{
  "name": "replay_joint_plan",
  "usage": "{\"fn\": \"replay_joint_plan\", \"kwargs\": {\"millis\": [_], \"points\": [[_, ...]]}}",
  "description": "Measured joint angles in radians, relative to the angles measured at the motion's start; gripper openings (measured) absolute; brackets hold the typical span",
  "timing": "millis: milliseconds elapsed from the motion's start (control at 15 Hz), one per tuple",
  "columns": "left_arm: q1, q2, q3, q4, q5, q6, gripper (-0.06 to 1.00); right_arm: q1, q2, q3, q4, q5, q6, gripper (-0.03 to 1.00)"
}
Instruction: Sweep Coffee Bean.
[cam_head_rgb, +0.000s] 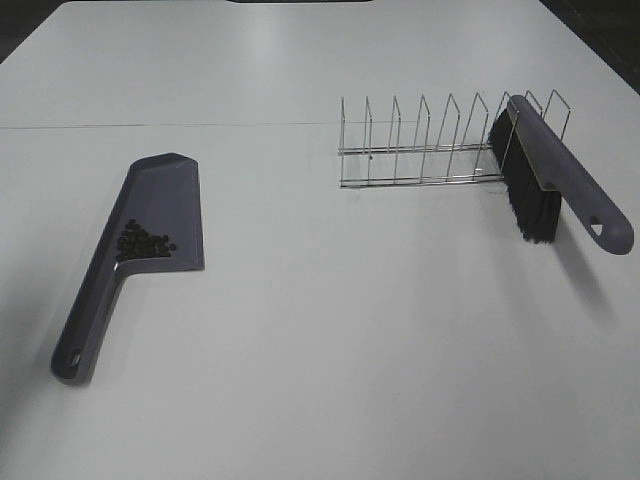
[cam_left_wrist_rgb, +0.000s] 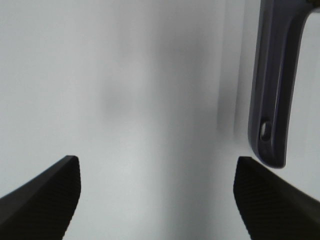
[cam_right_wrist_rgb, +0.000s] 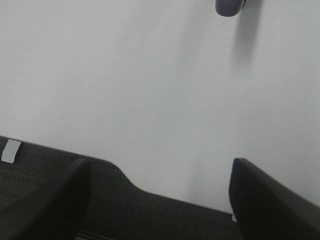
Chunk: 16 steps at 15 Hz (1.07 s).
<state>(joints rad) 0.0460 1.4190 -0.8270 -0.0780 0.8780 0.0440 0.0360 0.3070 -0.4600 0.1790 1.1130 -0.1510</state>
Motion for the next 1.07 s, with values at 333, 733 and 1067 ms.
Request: {"fn": "replay_joint_plan", "kwargs": {"millis": [333,733,1067], "points": [[0.000,-0.327,0.154,-0.010,0.064,-0.012,0.77,0.000,0.000,0.000,0.000,0.000,-0.002,0.67],[0.000,-0.659,0.167,-0.001,0.245,-0.037,0.77,0.000,0.000,0.000,0.000,0.000,-0.003,0.67],[0.000,-0.944,0.175,0.034,0.307,-0.044,0.77,0.000,0.000,0.000,0.000,0.000,-0.006,0.67]]}}
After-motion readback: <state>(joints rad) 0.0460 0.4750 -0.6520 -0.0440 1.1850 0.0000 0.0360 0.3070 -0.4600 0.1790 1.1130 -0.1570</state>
